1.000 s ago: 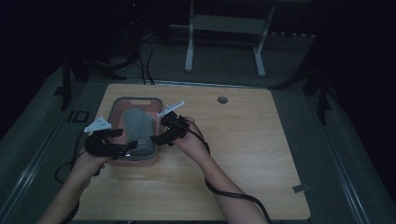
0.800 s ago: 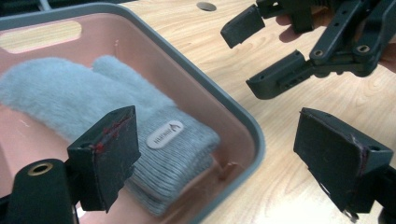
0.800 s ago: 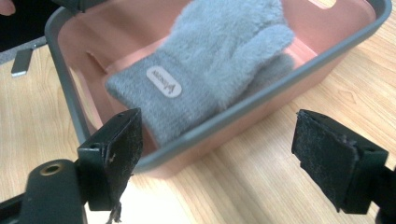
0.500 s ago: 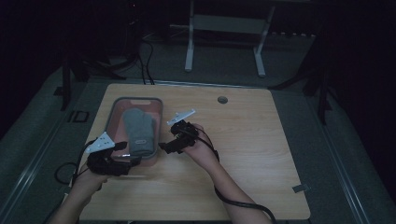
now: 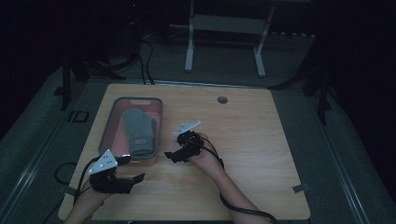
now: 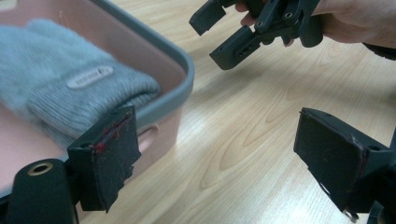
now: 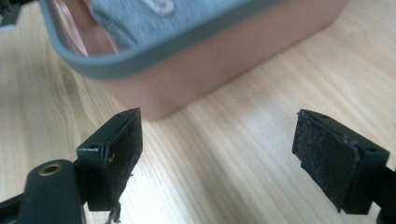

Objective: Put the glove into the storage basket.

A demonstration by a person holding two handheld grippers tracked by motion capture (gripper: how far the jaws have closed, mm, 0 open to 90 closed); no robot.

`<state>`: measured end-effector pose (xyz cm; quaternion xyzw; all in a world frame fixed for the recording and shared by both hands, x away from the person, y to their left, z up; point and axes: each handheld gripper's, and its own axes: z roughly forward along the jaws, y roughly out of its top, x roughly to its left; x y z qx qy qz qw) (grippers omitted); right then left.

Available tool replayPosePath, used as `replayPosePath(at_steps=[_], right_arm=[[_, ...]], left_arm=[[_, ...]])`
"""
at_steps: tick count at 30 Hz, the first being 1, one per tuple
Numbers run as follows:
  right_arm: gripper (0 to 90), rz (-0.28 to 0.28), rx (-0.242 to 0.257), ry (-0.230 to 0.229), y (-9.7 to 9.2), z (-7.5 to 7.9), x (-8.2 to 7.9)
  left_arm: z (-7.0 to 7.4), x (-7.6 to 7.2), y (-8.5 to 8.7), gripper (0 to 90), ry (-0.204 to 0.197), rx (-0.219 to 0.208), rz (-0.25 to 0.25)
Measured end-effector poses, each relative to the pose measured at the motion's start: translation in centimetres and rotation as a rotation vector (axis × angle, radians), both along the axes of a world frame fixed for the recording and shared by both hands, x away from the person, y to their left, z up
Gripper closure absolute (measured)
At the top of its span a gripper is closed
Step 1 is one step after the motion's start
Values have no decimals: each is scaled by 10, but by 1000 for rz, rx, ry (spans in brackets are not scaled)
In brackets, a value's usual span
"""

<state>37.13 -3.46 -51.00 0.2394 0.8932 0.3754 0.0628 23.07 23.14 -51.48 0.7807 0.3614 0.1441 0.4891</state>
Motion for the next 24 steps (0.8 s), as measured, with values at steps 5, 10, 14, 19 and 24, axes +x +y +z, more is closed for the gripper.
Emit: replayPosePath(at_steps=[5, 10, 14, 19, 24], right_arm=[[160, 4, -8, 14, -5, -15, -1], [153, 11, -4, 11, -12, -31, -2], [144, 9, -13, -9, -18, -40, -3], [142, 16, -18, -42, -24, -47, -3], [141, 18, -16, -42, -25, -48, -2]], left_arm=[[-20, -1, -3, 147, 9, 6, -11], [-37, -2, -6, 147, 10, 31, -23], [-46, -1, -7, 147, 23, 47, -35], [-47, -1, -6, 147, 27, 42, -29], [-49, 0, -4, 147, 27, 41, -18]])
